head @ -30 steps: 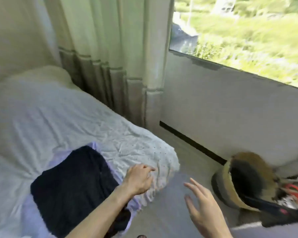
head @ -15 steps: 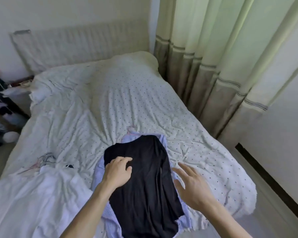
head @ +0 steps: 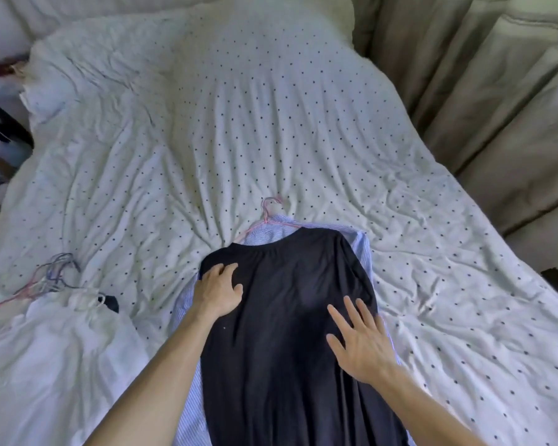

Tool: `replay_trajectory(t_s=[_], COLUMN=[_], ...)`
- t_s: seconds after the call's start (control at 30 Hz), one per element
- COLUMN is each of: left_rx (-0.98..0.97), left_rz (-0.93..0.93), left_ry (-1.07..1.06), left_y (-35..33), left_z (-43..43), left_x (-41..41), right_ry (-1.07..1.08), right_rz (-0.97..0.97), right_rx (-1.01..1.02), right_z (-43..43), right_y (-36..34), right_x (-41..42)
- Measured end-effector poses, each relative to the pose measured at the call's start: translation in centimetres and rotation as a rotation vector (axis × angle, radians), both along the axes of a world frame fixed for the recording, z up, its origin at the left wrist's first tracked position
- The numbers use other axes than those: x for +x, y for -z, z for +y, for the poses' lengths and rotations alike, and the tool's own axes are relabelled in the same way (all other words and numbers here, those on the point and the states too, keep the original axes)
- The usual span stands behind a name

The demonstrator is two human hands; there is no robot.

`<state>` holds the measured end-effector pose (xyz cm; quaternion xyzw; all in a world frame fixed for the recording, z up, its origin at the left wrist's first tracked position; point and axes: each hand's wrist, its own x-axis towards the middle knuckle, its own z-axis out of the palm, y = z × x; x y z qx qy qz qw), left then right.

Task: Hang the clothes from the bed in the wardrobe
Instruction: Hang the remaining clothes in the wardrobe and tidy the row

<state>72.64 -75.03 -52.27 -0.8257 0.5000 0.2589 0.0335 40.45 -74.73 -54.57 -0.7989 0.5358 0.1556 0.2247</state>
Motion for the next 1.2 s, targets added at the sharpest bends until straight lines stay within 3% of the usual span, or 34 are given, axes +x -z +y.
replay_trajectory(t_s=[0.2, 0.3, 0.53, 0.67, 0.73, 0.9, 1.0, 1.2], left_rx=[-0.118, -0.044, -0.149, -0.187, -0.226, -0.314, -0.282, -0.173], left_rz=[-0.114, -0.105, -0.045, 0.162, 0.254, 0.349, 0.415, 0.650], left_ry=[-0.126, -0.162, -0.252, -0.225, -0.229, -0.138, -0.064, 0.293], left_y=[8.7, 10.8, 8.1, 3.2, -0.6, -11.3, -17.4, -27.7], left_z=[-4.2, -5.7, -8.6, -7.0, -5.8, -1.5, 0.9, 4.9], left_x=[3.1, 5.1, 5.9, 3.8, 2.4, -3.7, -7.8, -18.6], right_ry=[0.022, 0.015, 0.048, 0.196, 0.374, 0.652, 0.728, 0.720], right_rz=[0.052, 0.042, 0.029, -0.042, -0.161, -0.380, -0.394, -0.267], right_rx=[-0.082, -0.123, 0.039, 0.232, 0.209, -0.007, -0.144, -0.509], right_z=[1.4, 1.5, 0.6, 0.4, 0.9, 4.8, 7.9, 15.7], right_y=[9.7, 10.9, 10.4, 5.3, 1.5, -9.4, -16.1, -26.3], right_x=[-0.9, -1.0, -0.7, -0.4, -0.7, -5.6, -10.0, -19.8])
